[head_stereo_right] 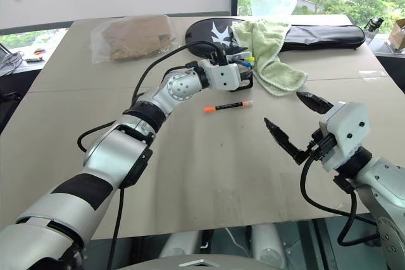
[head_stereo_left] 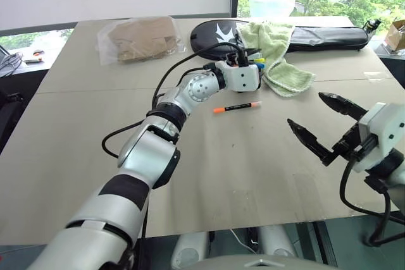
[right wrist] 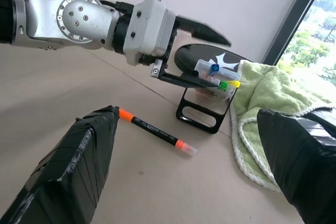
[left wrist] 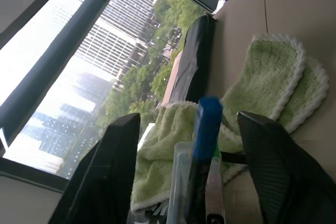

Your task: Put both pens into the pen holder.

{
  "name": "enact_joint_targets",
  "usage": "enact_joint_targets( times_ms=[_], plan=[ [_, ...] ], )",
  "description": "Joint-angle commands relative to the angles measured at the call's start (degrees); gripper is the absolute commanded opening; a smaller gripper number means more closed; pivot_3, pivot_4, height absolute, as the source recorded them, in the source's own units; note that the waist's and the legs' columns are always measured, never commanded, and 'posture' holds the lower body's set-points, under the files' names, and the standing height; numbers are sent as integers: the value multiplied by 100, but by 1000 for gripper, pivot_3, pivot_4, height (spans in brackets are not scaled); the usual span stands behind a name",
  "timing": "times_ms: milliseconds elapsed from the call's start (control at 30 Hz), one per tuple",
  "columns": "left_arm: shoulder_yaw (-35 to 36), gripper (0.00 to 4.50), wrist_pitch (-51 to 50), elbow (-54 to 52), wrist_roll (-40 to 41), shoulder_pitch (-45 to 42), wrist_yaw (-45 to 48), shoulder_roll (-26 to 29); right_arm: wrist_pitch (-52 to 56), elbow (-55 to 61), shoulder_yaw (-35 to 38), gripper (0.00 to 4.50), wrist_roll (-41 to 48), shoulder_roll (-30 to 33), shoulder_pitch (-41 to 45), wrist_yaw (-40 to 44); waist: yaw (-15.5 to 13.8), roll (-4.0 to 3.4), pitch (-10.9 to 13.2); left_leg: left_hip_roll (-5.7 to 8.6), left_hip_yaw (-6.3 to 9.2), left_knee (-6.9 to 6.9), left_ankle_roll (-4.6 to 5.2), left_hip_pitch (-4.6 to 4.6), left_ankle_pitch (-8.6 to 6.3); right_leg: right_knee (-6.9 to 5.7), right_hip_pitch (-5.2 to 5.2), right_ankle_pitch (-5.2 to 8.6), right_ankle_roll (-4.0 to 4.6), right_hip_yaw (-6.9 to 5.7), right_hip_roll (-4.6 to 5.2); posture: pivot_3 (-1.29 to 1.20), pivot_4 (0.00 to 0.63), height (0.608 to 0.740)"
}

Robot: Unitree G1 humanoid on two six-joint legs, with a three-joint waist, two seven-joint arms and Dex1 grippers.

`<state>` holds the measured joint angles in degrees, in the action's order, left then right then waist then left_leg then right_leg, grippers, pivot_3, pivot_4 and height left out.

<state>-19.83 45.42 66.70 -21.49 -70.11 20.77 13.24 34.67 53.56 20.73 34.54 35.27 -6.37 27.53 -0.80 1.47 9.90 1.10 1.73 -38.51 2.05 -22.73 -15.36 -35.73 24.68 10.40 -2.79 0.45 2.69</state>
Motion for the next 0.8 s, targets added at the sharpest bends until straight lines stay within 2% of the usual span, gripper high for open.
enact_joint_targets(
  times_ms=[33, 100, 233, 300, 367, 400, 500, 600, 800],
  plan=[
    [584, 3910, -4, -680, 1290, 188, 1321, -122, -93, 241, 37, 4500, 42, 23, -7, -118, 4, -1, 0, -1, -2, -1, 0, 1, 0, -1, 0, 0, 0, 1, 1, 0, 150, 740],
    [809, 3910, -666, -1365, 2183, 546, 2410, -140, -29, 239, -34, 4500, 84, 37, 10, -158, 15, -2, -2, -16, -3, -3, 0, 2, 0, -3, 0, 0, 1, 2, 2, 0, 150, 740],
    [883, 3910, -3408, -3701, 3640, 1592, 3965, 318, 39, 204, -149, 4500, 191, 28, 6, -184, 108, -3, -2, -25, -9, -4, 0, 10, 0, -13, 0, 0, 2, 11, -1, 0, 150, 740],
    [785, 3910, -4466, -4603, 3858, 2024, 4244, 666, 62, 167, -176, 4500, 283, 35, -11, -178, 171, -4, -2, -28, -6, -4, -1, 11, 0, -16, 0, 0, 2, 11, -4, 0, 150, 740],
    [739, 3910, -5795, -5087, 3885, 2238, 4080, 920, 64, 98, -237, 4500, 307, 75, -28, -114, 162, -4, -2, -31, -5, -4, 0, 15, 0, -18, 0, 0, 2, 13, -8, 0, 150, 740],
    [634, 3910, -6020, -5203, 3718, 2309, 4097, 1051, 62, 78, -264, 4500, 323, 88, -44, -85, 150, -4, -2, -31, -2, -5, 0, 15, 1, -18, -1, 0, 2, 11, -8, 0, 150, 740],
    [454, 3910, -6789, -5344, 3450, 2294, 3935, 1184, 39, 70, -269, 4500, 347, 132, -145, -17, 94, -3, -4, -28, 8, -20, 0, 16, 1, -15, -17, 1, 0, 2, -10, 0, 150, 740],
    [91, 3910, -7195, -4876, 3004, 1913, 3946, 1150, -49, 126, -207, 4500, 233, 192, -375, 70, 53, -3, -4, -25, 7, -39, 1, 19, -1, -11, -31, 2, 0, 2, -9, 0, 150, 740],
    [-314, 3910, -6646, -3070, 2301, 959, 3915, 539, -103, 363, -271, 4500, 131, 76, -628, -165, -12, -1, -5, -20, 7, -54, 4, 15, -2, -11, -35, 2, -1, -2, -9, 0, 150, 740]
  ],
)
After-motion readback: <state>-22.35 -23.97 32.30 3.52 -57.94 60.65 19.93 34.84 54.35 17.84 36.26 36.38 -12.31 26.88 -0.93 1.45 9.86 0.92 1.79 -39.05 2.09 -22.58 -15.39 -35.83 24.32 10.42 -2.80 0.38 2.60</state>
